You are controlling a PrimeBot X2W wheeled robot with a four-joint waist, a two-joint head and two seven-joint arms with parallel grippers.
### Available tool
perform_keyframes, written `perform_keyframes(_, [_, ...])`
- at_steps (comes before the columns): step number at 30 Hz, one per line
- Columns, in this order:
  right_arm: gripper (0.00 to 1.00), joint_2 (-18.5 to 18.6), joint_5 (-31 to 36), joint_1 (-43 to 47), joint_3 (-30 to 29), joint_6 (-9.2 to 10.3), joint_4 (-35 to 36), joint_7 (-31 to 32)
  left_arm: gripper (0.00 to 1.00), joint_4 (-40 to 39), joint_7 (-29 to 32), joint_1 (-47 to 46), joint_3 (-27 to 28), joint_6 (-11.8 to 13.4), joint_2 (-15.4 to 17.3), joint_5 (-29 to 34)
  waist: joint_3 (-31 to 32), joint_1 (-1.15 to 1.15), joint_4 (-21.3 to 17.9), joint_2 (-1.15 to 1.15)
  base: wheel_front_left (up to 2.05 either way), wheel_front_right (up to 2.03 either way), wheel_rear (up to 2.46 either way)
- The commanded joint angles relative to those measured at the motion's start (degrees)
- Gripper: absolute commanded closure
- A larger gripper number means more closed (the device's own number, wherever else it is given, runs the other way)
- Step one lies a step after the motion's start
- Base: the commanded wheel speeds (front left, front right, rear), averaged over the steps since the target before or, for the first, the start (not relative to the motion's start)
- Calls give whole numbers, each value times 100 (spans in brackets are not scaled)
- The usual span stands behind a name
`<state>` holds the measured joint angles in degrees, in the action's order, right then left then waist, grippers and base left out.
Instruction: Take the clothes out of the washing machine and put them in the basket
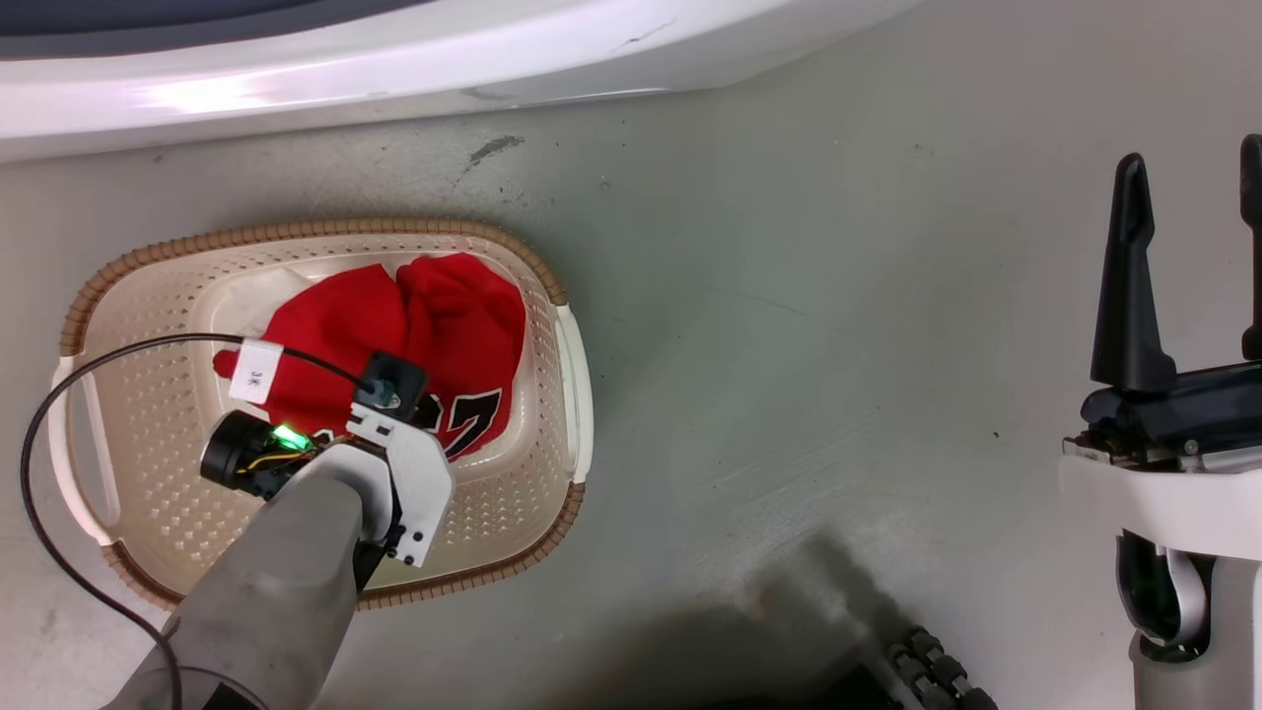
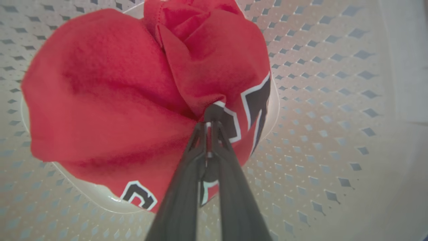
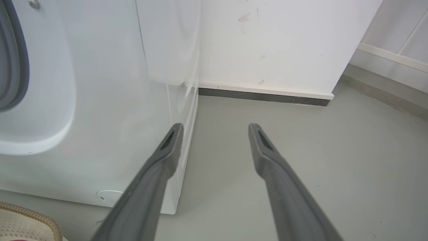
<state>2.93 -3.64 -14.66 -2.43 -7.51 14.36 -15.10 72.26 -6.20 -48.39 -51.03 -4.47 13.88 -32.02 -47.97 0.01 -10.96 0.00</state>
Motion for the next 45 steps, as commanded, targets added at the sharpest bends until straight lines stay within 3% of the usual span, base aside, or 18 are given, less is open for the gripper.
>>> perform_keyframes(1, [0,-10,-32,-89,11,4,-7,-10,0,29,-4,-4,-14,46,45,16,23,-1,7,0,0,0,0])
perform_keyframes(9, [0,-10,71,48,49,4,-86,-10,0,99,-380,370,20,-44,-131,-129,626,-1,202,0,0,0,0])
perform_keyframes(17, [0,-9,181,328,45,4,-154,-10,0,-181,-894,666,107,199,-228,-114,1433,-1,488,0,0,0,0])
perform_keyframes(25, [0,-9,212,593,46,4,-235,-10,0,-1874,-899,1286,798,787,43,206,2036,-1,714,0,0,0,0])
perform_keyframes(35, [0,-8,251,925,78,4,-323,-10,0,-4079,-900,2388,2080,1401,224,1001,2745,-1,850,0,0,0,0])
perform_keyframes(41, [0,-9,237,1045,111,4,-334,-10,0,-5320,-900,2992,2935,1673,114,1488,3035,-1,858,0,0,0,0])
perform_keyframes(45, [0,-9,219,1134,118,4,-349,-10,0,-5854,-900,3253,3426,1638,-10,1736,3187,-1,872,0,0,0,0])
